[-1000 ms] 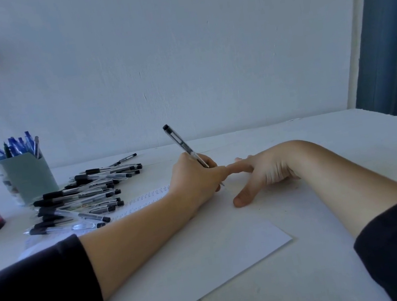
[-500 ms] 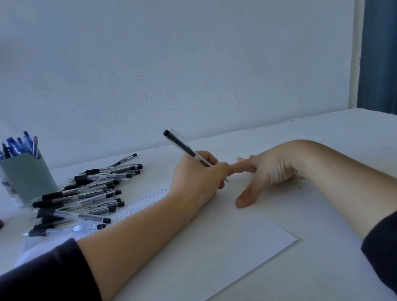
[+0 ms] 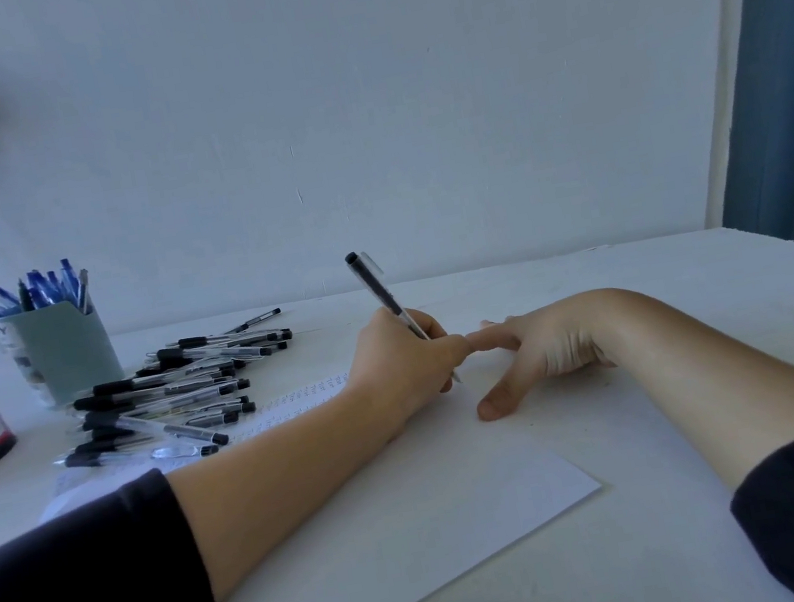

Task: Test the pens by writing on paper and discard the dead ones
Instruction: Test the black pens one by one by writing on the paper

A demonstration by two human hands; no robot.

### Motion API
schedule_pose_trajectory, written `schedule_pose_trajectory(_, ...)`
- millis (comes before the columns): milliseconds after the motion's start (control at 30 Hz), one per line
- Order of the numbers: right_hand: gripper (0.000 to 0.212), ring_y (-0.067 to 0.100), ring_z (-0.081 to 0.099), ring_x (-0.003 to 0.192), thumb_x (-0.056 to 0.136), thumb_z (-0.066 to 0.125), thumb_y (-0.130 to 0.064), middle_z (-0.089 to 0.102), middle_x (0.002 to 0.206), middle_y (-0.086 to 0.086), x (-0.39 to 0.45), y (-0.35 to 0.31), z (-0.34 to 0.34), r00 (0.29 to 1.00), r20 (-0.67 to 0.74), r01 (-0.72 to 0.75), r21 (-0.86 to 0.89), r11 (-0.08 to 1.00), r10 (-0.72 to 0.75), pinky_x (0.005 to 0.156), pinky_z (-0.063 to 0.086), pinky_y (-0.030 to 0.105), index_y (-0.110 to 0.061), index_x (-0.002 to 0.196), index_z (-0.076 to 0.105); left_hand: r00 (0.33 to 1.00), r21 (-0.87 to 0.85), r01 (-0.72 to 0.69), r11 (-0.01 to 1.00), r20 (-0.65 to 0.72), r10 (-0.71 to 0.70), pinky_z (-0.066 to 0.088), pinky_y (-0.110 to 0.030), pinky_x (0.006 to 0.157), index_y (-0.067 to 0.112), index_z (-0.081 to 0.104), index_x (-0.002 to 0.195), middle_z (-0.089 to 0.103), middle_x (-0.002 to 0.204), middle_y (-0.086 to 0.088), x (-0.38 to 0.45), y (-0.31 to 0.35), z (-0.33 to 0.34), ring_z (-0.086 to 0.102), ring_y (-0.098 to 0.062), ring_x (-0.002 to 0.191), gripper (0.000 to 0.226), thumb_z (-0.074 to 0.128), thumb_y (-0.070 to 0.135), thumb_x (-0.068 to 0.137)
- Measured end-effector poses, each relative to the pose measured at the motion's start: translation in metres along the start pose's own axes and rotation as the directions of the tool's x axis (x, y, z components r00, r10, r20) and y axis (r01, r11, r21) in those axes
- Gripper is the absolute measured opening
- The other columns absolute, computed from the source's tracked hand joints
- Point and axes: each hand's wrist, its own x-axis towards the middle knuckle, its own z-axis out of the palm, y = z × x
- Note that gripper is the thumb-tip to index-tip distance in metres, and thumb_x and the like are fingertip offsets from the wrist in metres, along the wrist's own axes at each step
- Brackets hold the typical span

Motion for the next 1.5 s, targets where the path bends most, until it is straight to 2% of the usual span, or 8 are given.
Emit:
schedule_pose_trajectory(267,0.077,0.011,0.005,0.146,0.074,0.076,-0.043,0.001,0.159,-0.015,0.0015,0.0006,0.0001,1.0,0.006,0.002,0.005,1.0,-0.002,0.116,0.012,0.036,-0.055,0.137,0.033,1.0,0.017,-0.011,1.0,0.014,0.011,0.039,-0.019,0.048,0.008,0.064,0.067,0.061,0.052,-0.002,-0.0024,0.0012,0.0006,0.048,-0.009,0.044,0.013,0.064,0.019,0.073)
schedule_pose_trajectory(400,0.077,0.011,0.006,0.146,0.075,0.075,-0.042,0.002,0.159,-0.015,0.0006,-0.0002,-0.0005,1.0,0.005,0.006,0.005,1.0,-0.006,0.115,0.012,0.035,-0.054,0.138,0.032,1.0,0.032,-0.013,0.999,0.013,0.013,0.037,-0.017,0.044,0.008,0.064,0.066,0.061,0.051,-0.001,-0.002,0.0014,0.0008,0.045,-0.004,0.037,0.011,0.063,0.015,0.075)
schedule_pose_trajectory(567,0.076,0.011,0.004,0.147,0.074,0.076,-0.042,0.001,0.159,-0.015,0.0007,0.0006,-0.0003,1.0,0.008,0.007,0.003,1.0,-0.007,0.116,0.01,0.036,-0.056,0.136,0.034,1.0,0.01,-0.013,1.0,0.003,0.013,0.042,-0.021,0.052,0.002,0.066,0.071,0.061,0.053,-0.004,-0.0029,0.0034,0.0013,0.051,-0.012,0.047,0.02,0.065,0.023,0.07)
schedule_pose_trajectory(733,0.076,0.01,0.001,0.147,0.074,0.076,-0.042,-0.001,0.159,-0.014,0.0005,0.0002,-0.0002,1.0,0.006,0.006,0.004,1.0,-0.006,0.118,0.009,0.037,-0.056,0.136,0.034,1.0,0.031,-0.01,0.999,0.003,0.01,0.038,-0.018,0.047,0.004,0.067,0.074,0.061,0.053,-0.002,-0.0029,0.0021,0.0019,0.046,-0.005,0.04,0.016,0.065,0.02,0.074)
schedule_pose_trajectory(900,0.075,0.01,0.003,0.146,0.075,0.076,-0.04,0.002,0.159,-0.016,-0.0014,-0.0009,0.0005,1.0,0.003,0.01,0.013,1.0,-0.01,0.116,0.009,0.036,-0.054,0.137,0.035,1.0,0.041,-0.008,0.999,-0.01,0.008,0.04,-0.02,0.049,0.004,0.067,0.078,0.062,0.059,-0.004,-0.0024,0.0022,0.0027,0.05,-0.007,0.044,0.017,0.065,0.02,0.075)
schedule_pose_trajectory(1000,0.076,0.01,0.0,0.147,0.075,0.076,-0.041,0.0,0.159,-0.014,-0.0017,-0.0006,0.0007,1.0,0.007,0.007,0.006,1.0,-0.007,0.117,0.008,0.037,-0.055,0.137,0.035,1.0,0.037,-0.015,0.999,-0.008,0.016,0.042,-0.022,0.052,0.004,0.066,0.075,0.062,0.059,-0.005,-0.0026,0.0027,0.0023,0.052,-0.01,0.049,0.015,0.064,0.018,0.075)
schedule_pose_trajectory(1167,0.071,0.01,0.003,0.146,0.075,0.076,-0.04,0.004,0.158,-0.015,-0.0025,-0.001,0.0008,1.0,0.007,0.013,0.02,1.0,-0.013,0.115,0.009,0.035,-0.057,0.133,0.038,0.999,0.039,-0.037,0.999,0.02,0.036,0.038,-0.018,0.046,0.007,0.066,0.068,0.062,0.053,-0.002,-0.0063,0.0036,0.0019,0.048,-0.007,0.043,0.016,0.066,0.022,0.073)
schedule_pose_trajectory(1500,0.075,0.011,0.001,0.147,0.072,0.077,-0.043,0.0,0.159,-0.015,0.0024,0.0027,0.0006,1.0,-0.001,0.009,0.026,1.0,-0.009,0.118,0.007,0.038,-0.058,0.133,0.037,0.999,0.044,-0.044,0.998,0.03,0.043,0.039,-0.018,0.046,0.008,0.064,0.065,0.06,0.051,-0.002,-0.0046,0.0031,0.0014,0.049,-0.006,0.042,0.016,0.066,0.02,0.075)
